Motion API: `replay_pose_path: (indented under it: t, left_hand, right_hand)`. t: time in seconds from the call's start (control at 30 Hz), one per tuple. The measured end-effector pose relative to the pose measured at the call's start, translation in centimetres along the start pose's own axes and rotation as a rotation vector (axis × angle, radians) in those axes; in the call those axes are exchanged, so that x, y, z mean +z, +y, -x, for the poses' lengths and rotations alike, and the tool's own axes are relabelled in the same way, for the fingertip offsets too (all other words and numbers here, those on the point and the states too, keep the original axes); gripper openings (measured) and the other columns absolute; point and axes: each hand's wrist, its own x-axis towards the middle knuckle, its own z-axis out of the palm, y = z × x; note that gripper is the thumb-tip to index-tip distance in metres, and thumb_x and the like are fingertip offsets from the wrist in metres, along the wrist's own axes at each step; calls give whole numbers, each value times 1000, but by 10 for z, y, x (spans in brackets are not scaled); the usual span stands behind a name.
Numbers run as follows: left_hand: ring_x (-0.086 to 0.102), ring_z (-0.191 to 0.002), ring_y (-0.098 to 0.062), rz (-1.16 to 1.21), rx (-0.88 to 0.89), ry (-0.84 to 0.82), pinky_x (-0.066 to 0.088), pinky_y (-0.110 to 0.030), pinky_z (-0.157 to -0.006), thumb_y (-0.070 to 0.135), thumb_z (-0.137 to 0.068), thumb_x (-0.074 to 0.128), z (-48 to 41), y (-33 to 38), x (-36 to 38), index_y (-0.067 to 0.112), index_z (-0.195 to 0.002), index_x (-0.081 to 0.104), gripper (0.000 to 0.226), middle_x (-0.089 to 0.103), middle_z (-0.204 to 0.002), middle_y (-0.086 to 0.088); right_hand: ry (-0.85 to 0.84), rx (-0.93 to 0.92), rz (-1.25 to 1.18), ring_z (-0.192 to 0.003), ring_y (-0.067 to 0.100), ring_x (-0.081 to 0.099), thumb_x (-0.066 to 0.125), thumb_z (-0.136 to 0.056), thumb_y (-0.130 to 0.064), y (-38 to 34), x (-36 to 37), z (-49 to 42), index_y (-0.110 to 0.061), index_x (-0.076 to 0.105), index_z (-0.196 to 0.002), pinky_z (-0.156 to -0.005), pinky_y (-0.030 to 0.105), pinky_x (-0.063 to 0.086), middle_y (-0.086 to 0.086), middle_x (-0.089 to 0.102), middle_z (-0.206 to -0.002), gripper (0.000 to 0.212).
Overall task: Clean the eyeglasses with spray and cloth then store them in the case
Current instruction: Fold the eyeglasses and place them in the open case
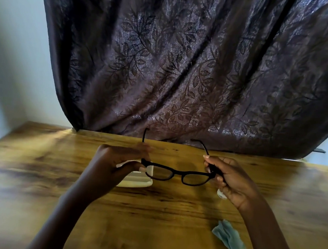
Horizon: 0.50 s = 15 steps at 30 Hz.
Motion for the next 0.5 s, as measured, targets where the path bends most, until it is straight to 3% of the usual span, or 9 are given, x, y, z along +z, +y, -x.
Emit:
replay_pose_path:
  t: [0.1,0.13,0.2,0.3,0.4,0.5]
  left_hand:
    - [63,-99,-8,237,-236,84,48,-24,-89,37,-62,74,6,-2,2,29,-107,62,47,68,-104,0]
    - [63,-101,-11,326,-295,106,48,-24,-88,38,-59,76,7,-1,4,29,-107,62,51,68,-105,2]
    - [63,-103,-11,491,-382,159,50,-18,-84,29,-59,81,9,0,6,28,-104,65,47,69,-106,6]
    - [68,-91,-17,691,-491,218,55,-23,-75,24,-60,69,10,4,9,21,-96,69,36,73,-94,0]
    - [70,-78,-18,733,-614,235,57,-21,-66,20,-60,64,11,3,12,6,-99,66,42,74,-82,-9]
    - [70,-78,-22,644,-657,191,56,-22,-62,18,-58,66,11,0,12,-3,-100,64,47,71,-87,-16]
  right_hand:
    - [2,-35,23,-23,-1,30,54,-88,-10,-1,2,1,-3,54,-63,-23,7,21,-2,49,-42,26]
    - [2,-41,29,-24,-1,30,54,-88,-10,-1,2,1,-4,54,-63,-23,7,21,-2,49,-42,26]
    - [10,-60,55,-24,-1,31,55,-88,-11,1,1,2,-5,55,-62,-23,8,22,-3,50,-43,27]
    - [9,-106,74,-26,-1,31,55,-86,-11,6,1,2,-5,57,-59,-25,8,22,-2,50,-43,28]
    - [-3,-152,102,-28,0,31,56,-86,-13,11,2,2,-8,58,-58,-27,9,23,-3,50,-44,28]
    - [-10,-232,172,-32,1,36,57,-85,-17,16,2,4,-12,60,-57,-31,9,26,-6,52,-46,28]
